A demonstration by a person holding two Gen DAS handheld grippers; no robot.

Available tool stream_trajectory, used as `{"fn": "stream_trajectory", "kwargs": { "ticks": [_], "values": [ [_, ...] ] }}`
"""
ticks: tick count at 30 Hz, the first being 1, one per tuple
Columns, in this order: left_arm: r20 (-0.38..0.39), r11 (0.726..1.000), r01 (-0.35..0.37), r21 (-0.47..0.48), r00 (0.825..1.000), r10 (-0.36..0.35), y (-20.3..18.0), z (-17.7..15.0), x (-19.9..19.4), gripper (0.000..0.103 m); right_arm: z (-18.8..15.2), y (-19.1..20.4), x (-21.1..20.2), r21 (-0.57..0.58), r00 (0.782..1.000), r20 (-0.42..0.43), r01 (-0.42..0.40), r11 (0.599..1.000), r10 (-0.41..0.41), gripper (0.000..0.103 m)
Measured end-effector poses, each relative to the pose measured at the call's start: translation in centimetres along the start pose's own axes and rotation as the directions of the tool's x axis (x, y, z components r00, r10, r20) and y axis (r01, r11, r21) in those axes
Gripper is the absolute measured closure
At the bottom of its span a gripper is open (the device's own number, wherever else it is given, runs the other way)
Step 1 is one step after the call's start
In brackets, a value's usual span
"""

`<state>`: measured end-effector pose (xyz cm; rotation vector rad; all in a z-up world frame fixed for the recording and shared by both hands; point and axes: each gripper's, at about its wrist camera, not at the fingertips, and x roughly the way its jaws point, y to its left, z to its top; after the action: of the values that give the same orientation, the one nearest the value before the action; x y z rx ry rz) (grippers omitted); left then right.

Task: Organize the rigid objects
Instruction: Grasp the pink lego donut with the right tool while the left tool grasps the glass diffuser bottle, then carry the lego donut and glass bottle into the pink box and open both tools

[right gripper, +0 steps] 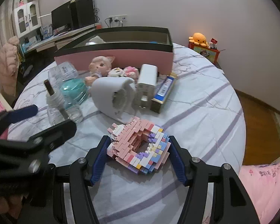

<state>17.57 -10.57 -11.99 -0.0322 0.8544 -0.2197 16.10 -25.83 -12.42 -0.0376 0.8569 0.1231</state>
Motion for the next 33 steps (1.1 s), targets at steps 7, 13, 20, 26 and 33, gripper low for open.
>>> {"fn": "stream_trajectory", "kwargs": {
  "ticks": [7, 13, 20, 26, 33],
  "values": [
    [0.003, 0.999, 0.041, 0.0, 0.999, -0.041, 0.5, -0.1, 0.4, 0.057, 0.3, -0.1, 0.2, 0.008, 1.0, -0.001, -0.007, 1.0, 0.007, 0.04],
    [0.0, 0.997, 0.073, 0.002, 0.997, -0.073, 1.0, -0.4, -0.3, 0.071, 0.4, -0.2, 0.0, 0.037, 0.999, -0.001, -0.033, 0.999, 0.033, 0.04],
    [0.017, 0.998, 0.063, 0.015, 0.998, -0.063, 1.9, -0.3, -1.9, 0.071, 0.5, 0.5, -0.8, 0.051, 0.997, -0.001, -0.077, 0.996, 0.077, 0.04],
    [0.057, 0.999, 0.036, 0.02, 0.998, -0.037, 2.9, 0.9, -4.2, 0.071, 1.7, 1.6, -2.3, 0.043, 0.994, 0.028, -0.107, 0.993, 0.106, 0.04],
    [0.139, 1.0, -0.003, 0.021, 0.99, 0.0, 4.6, 4.4, -6.3, 0.071, 4.9, 2.5, -3.8, 0.014, 0.987, 0.091, -0.135, 0.991, 0.134, 0.04]
  ]
}}
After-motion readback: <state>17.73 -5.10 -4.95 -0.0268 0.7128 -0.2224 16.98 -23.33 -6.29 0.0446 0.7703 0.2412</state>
